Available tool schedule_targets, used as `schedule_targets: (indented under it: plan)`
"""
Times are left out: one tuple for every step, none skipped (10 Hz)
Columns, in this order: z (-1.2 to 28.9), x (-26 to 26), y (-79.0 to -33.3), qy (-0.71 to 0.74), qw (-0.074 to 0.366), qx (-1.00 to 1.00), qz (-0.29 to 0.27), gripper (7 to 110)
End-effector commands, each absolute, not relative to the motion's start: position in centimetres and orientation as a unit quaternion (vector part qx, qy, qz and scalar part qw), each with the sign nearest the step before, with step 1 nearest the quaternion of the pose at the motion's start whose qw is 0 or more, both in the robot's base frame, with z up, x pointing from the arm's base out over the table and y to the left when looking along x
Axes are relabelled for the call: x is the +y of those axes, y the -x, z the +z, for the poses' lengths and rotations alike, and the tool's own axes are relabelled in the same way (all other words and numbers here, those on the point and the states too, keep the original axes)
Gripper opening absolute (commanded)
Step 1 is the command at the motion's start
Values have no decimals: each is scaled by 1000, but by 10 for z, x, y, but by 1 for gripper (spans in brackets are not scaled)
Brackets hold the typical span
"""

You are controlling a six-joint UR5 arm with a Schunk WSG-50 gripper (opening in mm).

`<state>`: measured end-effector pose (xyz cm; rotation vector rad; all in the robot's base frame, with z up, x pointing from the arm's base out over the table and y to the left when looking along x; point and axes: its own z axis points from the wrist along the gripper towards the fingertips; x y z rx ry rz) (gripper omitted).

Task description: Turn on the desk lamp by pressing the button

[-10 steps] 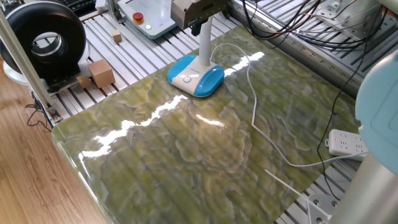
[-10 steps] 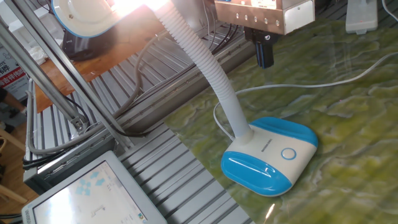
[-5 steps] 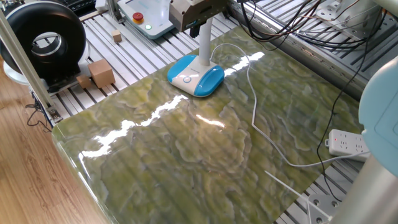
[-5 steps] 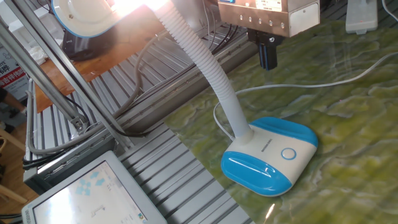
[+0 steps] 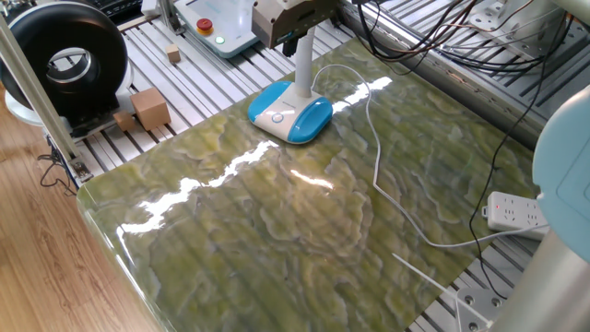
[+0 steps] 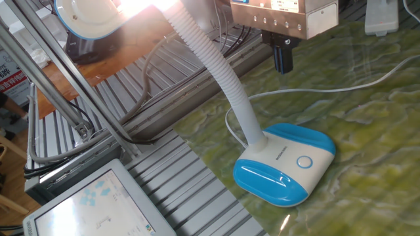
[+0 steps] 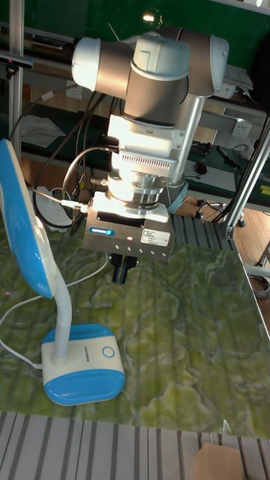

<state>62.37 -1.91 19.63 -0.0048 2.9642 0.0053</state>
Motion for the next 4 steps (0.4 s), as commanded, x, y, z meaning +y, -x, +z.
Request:
schedule_targets:
  plan:
    - [197, -18, -624, 1, 89, 996, 6, 7]
    - [198, -19, -624, 1, 89, 996, 5, 7]
    - [197, -18, -625, 0, 89, 996, 7, 7]
    - [197, -18, -625, 0, 89, 996, 7, 7]
